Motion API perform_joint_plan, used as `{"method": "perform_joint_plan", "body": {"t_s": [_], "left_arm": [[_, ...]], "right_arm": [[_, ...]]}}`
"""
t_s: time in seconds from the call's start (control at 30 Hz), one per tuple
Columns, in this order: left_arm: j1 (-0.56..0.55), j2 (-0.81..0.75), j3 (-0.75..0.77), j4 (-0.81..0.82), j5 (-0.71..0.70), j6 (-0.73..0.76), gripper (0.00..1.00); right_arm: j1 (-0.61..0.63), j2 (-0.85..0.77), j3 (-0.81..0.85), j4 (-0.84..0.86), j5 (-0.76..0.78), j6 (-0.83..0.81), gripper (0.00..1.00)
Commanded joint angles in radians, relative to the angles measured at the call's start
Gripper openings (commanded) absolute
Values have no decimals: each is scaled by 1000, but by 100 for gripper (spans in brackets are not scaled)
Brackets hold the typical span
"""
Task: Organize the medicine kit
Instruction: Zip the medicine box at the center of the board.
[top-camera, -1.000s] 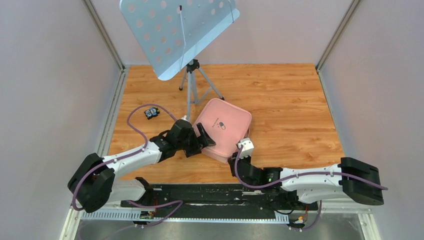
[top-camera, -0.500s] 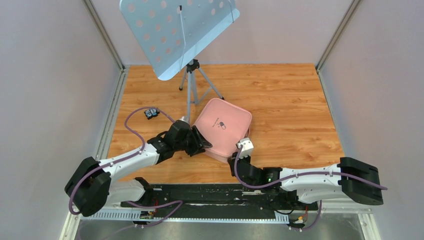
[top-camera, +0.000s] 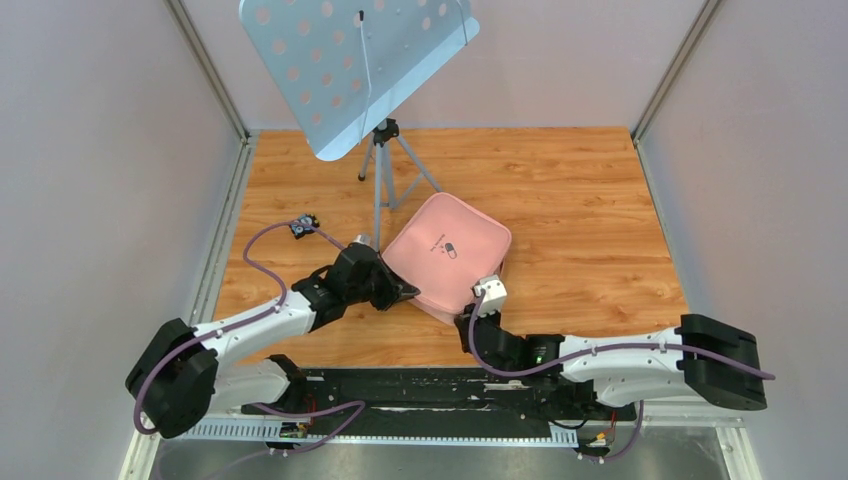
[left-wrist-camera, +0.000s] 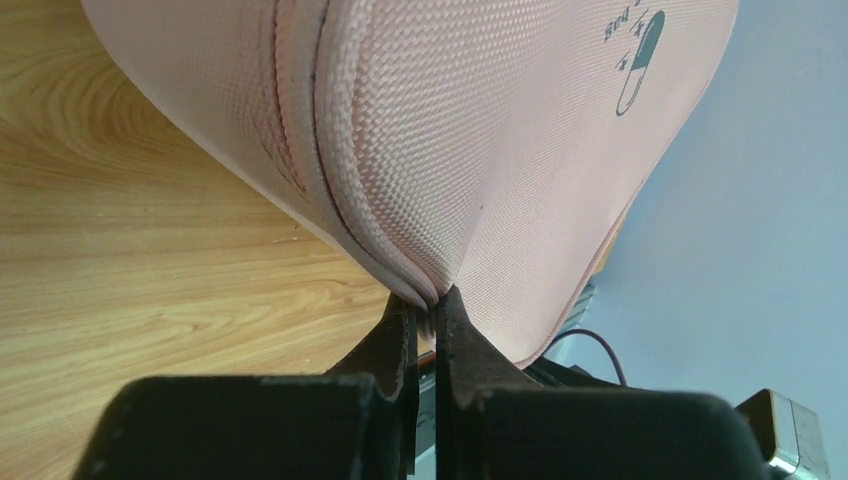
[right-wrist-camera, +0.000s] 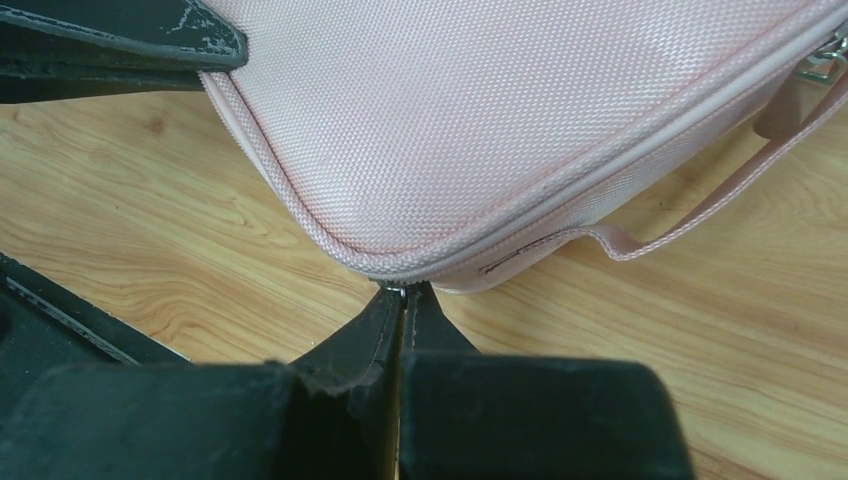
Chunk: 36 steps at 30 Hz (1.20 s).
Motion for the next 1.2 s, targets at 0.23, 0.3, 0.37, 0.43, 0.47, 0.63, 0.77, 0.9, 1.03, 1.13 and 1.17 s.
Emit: {"method": "perform_joint_plan", "body": {"t_s": [0.23,0.3,0.37,0.43,0.47,0.63,0.77,0.9,1.03,1.13,1.17], "left_arm": [[-10,-112,-28,-43,-74,10,0],[-3,-123,-30,-55,-77,13,0],[2,-130,-32,-66,-79,14,0],[6,-138,-36,-75,-81,14,0],[9,-139,-38,-77,-83,14,0],[20,-149,-59,-82,-81,7,0],[21,-148,-62,-86,-77,10,0],[22,-150,-63,-88,-74,18,0],[23,-150,-63,-92,-69,24,0],[23,-145,-63,-85,-62,28,0],[23,-145,-63,-83,-60,29,0]], "right_arm": [[-44,-147,-3,-147,93,18,0],[-56,-168,-12,-171,91,32,0],[-74,-181,-17,-215,79,62,0],[-95,-189,-24,-250,55,88,0],[-102,-195,-27,-263,49,101,0],[-128,-245,-43,-296,20,127,0],[-198,-266,-23,-308,-49,92,0],[-297,-264,13,-339,-128,52,0],[-347,-258,51,-366,-164,17,0],[-366,-245,71,-376,-174,-7,0],[-373,-238,78,-374,-176,-16,0]]}}
